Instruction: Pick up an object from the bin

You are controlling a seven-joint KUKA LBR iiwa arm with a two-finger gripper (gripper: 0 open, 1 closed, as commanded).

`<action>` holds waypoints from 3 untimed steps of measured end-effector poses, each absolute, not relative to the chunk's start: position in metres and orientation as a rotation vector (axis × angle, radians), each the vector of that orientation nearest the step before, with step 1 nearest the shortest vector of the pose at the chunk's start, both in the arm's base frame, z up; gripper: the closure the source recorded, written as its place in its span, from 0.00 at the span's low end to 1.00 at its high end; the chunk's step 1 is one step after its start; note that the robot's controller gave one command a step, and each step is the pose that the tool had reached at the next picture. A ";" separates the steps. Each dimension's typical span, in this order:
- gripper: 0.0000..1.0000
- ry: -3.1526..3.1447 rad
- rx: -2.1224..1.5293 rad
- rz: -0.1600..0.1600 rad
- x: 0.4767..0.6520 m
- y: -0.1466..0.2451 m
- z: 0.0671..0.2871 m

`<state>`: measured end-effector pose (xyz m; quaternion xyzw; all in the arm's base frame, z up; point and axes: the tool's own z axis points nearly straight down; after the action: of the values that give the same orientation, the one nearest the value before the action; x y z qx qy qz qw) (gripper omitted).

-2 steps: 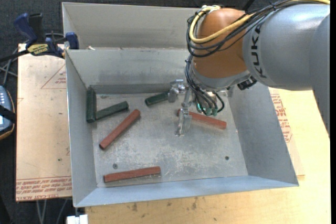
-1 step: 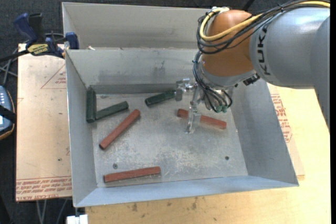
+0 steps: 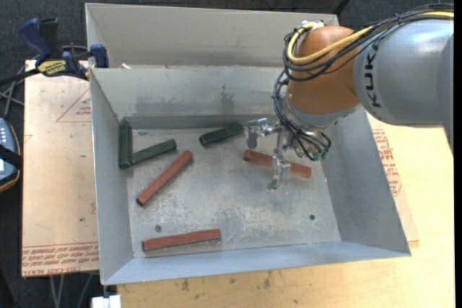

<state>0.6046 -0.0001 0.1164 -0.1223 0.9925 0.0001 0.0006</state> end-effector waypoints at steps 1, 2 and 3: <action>0.00 3.130 -0.228 0.002 0.633 -0.017 0.111; 0.00 3.124 -0.281 0.001 0.643 -0.037 0.094; 1.00 3.138 0.025 0.002 0.622 -0.077 0.071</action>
Offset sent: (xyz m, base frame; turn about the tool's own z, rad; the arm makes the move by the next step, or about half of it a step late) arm 0.0416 -0.0545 -0.0357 -0.0323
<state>0.6218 -0.0773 0.0712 0.0080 1.0000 0.0007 0.0018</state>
